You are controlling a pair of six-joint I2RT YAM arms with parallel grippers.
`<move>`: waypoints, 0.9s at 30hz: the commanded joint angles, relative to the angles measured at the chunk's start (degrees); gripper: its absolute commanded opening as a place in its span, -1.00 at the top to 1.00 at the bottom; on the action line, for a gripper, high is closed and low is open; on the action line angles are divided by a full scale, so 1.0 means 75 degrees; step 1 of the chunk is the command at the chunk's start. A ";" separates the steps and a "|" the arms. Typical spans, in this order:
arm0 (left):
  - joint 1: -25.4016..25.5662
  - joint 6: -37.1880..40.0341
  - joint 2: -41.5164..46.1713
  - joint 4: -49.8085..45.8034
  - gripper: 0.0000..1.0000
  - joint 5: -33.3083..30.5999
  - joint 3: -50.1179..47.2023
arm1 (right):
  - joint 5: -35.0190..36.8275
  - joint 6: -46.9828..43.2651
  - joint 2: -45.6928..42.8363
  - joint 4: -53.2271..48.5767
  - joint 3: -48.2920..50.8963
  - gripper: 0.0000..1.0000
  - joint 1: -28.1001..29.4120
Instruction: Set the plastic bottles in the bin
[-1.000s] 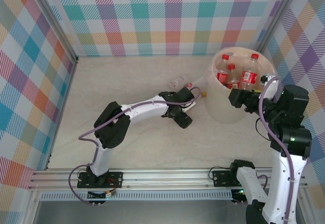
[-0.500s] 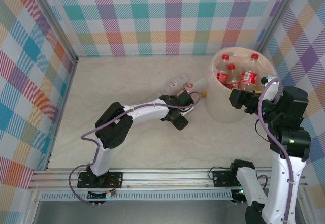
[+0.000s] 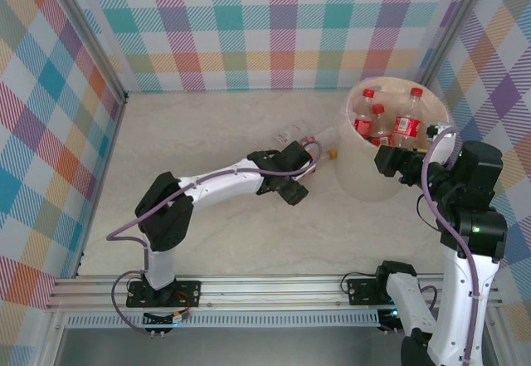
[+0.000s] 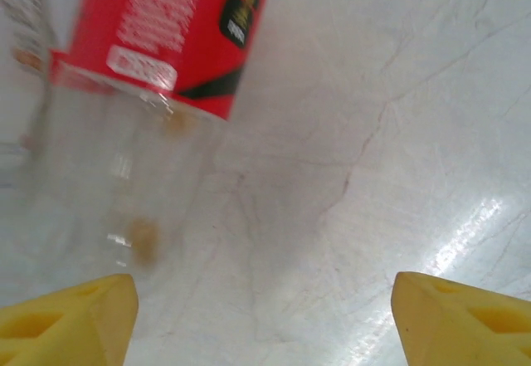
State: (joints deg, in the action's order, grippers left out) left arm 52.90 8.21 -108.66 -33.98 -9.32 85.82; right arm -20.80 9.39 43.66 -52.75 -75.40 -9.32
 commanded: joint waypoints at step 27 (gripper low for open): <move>-0.0491 0.0381 -0.0746 0.0533 -0.37 0.0128 -0.0236 | -0.0095 0.0012 -0.0185 -0.0535 -0.0258 -0.78 0.0009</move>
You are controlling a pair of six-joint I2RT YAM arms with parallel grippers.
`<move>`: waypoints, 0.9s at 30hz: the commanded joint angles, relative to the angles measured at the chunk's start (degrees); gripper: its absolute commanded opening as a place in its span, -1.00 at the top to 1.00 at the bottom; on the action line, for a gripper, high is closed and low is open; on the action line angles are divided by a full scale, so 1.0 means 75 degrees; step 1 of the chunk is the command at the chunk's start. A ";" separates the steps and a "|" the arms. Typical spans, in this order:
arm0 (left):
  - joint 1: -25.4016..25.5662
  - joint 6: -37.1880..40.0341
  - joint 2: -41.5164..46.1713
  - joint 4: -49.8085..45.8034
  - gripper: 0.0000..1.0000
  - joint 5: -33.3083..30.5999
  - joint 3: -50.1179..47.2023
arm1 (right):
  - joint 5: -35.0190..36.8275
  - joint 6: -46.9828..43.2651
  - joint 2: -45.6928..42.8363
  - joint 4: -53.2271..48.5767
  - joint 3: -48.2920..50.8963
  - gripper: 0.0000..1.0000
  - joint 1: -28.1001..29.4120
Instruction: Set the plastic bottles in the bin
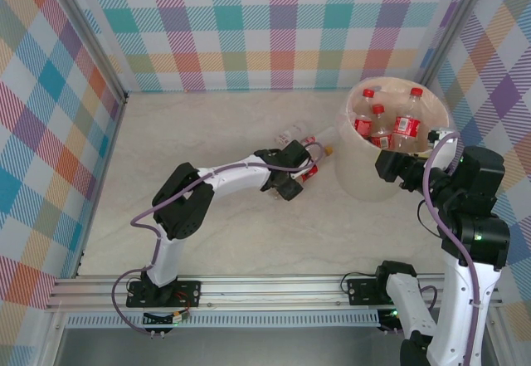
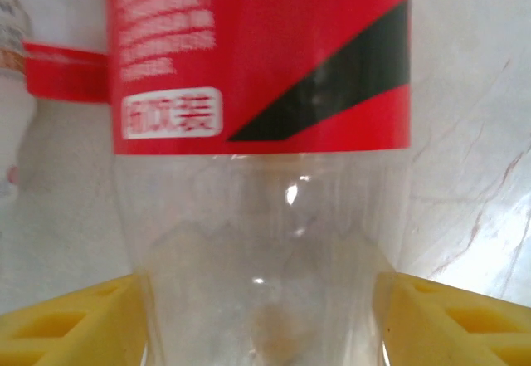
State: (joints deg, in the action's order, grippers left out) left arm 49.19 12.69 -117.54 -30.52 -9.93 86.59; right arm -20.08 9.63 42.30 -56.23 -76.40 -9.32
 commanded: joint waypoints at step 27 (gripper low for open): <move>0.0152 -0.3002 0.7264 0.4023 0.17 0.0060 -0.5310 | -0.0197 0.1732 0.1340 0.1998 -0.0317 -0.72 0.2662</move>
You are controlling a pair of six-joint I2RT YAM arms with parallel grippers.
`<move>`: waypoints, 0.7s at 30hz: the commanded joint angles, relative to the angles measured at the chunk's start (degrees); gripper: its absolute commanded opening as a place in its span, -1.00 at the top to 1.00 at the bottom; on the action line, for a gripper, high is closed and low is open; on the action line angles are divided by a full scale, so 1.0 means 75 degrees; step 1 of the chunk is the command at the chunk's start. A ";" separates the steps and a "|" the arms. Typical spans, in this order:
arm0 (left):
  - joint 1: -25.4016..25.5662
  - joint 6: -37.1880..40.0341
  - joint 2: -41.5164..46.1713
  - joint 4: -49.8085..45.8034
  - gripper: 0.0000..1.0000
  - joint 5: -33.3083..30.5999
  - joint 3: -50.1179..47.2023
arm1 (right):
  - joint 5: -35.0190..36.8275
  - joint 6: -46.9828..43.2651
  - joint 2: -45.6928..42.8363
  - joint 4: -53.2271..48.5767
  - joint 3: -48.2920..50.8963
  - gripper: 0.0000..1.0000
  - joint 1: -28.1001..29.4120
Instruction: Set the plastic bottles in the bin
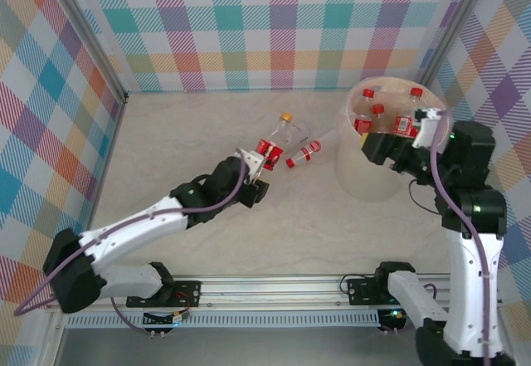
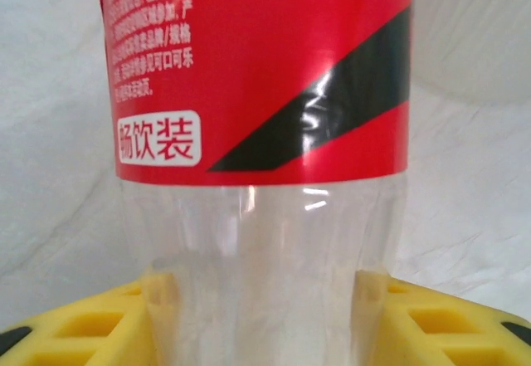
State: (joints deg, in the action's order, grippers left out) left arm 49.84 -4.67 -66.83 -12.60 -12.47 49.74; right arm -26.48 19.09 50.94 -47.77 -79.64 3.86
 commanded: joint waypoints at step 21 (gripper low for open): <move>0.0678 -0.1144 0.0085 0.2911 0.14 0.2125 0.0108 | -0.0434 0.0586 0.2701 0.3051 0.0254 -0.67 0.3060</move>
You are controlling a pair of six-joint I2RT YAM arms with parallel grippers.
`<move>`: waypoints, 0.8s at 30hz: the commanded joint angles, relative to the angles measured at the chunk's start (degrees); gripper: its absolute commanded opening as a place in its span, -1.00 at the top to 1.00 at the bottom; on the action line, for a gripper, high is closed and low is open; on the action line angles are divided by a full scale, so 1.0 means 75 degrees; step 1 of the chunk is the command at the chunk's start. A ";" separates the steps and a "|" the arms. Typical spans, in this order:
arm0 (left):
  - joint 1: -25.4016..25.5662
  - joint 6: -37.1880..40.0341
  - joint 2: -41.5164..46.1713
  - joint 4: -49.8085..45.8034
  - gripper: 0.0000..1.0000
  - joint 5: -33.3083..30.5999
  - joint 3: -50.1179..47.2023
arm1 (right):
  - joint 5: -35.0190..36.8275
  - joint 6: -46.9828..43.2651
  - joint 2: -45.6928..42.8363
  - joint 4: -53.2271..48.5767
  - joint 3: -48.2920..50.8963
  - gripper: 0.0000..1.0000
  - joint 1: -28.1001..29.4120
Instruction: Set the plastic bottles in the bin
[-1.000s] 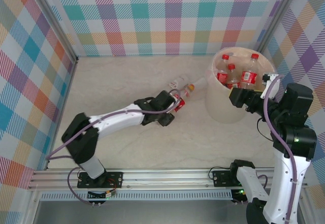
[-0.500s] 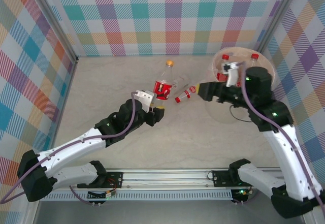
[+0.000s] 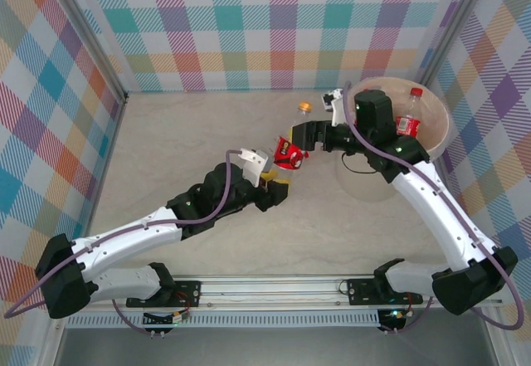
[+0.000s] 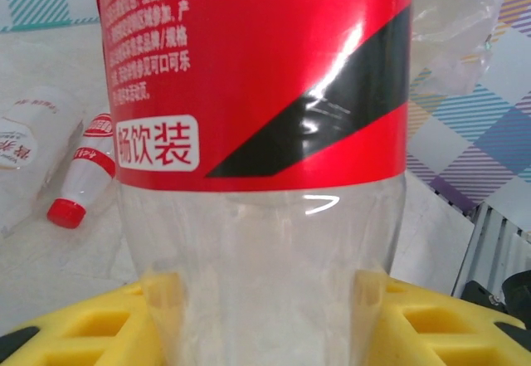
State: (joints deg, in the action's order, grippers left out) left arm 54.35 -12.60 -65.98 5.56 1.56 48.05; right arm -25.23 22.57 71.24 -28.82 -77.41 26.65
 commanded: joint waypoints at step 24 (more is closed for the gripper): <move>0.0020 -0.0458 -0.0264 -0.2798 -0.99 -0.0613 0.1814 | 0.1291 -0.1428 -0.0701 -0.1334 -0.1856 -0.12 -0.1614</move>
State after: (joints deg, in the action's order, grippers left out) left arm 54.35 -15.27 -69.43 -6.46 1.41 60.95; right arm -21.54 16.75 68.64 -35.03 -85.95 16.93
